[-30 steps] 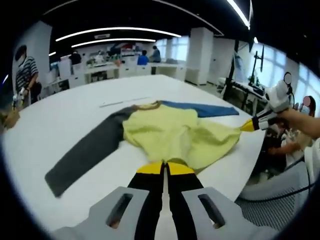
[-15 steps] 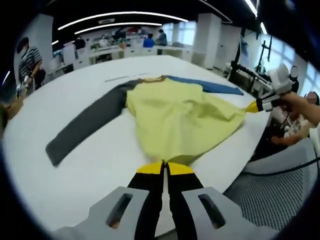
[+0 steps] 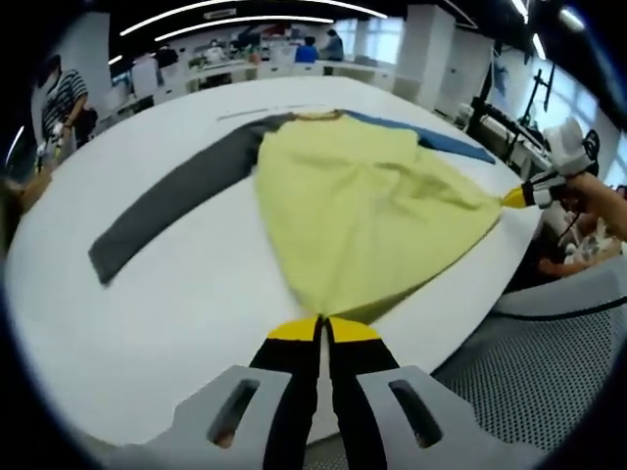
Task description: Fold the garment on the visible template until the final outline fits inside the template.
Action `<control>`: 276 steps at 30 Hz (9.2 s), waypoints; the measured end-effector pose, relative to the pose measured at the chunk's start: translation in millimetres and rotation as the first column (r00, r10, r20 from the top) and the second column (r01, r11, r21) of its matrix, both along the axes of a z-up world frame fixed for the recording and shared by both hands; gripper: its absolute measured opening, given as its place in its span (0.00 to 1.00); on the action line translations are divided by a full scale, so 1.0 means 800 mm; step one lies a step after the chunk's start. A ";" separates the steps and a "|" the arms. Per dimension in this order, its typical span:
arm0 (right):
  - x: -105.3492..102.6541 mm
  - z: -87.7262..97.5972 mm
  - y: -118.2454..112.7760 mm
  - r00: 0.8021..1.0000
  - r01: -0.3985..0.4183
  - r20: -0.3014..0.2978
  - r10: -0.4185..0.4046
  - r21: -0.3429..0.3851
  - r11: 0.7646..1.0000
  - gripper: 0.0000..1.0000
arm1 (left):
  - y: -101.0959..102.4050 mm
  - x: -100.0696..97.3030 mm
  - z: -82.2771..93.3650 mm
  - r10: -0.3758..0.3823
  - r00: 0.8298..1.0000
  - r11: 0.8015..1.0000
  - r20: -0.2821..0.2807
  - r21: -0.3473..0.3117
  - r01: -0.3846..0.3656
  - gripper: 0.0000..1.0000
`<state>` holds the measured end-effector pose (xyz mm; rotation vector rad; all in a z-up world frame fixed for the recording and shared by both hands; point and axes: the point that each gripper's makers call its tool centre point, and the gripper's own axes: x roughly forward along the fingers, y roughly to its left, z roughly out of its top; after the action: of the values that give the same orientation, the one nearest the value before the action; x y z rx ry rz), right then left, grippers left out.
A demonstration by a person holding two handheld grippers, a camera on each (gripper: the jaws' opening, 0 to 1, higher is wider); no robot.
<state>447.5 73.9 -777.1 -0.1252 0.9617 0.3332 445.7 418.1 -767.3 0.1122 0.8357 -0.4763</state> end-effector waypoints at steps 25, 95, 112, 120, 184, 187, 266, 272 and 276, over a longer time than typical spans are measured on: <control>-0.013 0.015 0.004 0.998 0.063 0.016 -0.065 0.080 0.995 0.16 | 0.001 0.014 0.030 0.027 0.999 0.995 0.046 -0.099 -0.022 0.21; -0.046 -0.013 -0.003 0.987 0.123 -0.109 -0.119 0.028 0.992 0.00 | 0.011 -0.027 -0.022 0.071 0.982 0.997 -0.178 0.009 -0.070 0.01; -0.062 -0.016 -0.002 0.982 0.130 -0.147 -0.120 0.055 0.990 0.00 | 0.012 -0.040 -0.024 0.072 0.975 0.997 -0.208 0.029 -0.068 0.01; -0.066 -0.016 -0.002 0.979 0.135 -0.159 -0.124 0.059 0.989 0.00 | 0.012 -0.047 -0.022 0.079 0.974 0.997 -0.213 0.026 -0.076 0.01; 0.119 0.095 -0.173 0.921 0.180 0.311 -0.235 0.194 0.964 0.96 | -0.052 0.015 0.073 -0.161 0.961 0.961 0.224 -0.185 0.204 0.99; 0.127 0.089 -0.184 0.918 0.207 0.299 -0.262 0.201 0.957 0.94 | -0.052 0.018 0.074 -0.148 0.963 0.959 0.224 -0.207 0.195 0.99; 0.151 0.002 -0.310 0.778 0.597 0.202 -0.595 0.059 0.800 0.00 | -0.044 0.025 0.089 -0.100 0.964 0.955 0.246 -0.250 0.162 0.96; 0.162 0.020 -0.300 0.773 0.582 0.240 -0.587 0.100 0.807 0.00 | -0.041 0.027 0.092 -0.099 0.963 0.955 0.251 -0.247 0.163 0.97; 0.168 0.034 -0.300 0.770 0.574 0.253 -0.585 0.123 0.809 0.00 | -0.040 0.026 0.091 -0.105 0.964 0.956 0.246 -0.243 0.166 0.97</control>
<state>581.7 -166.3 -750.0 0.1633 0.6650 -0.2416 466.6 386.2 -694.9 -0.0193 0.5330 -0.6866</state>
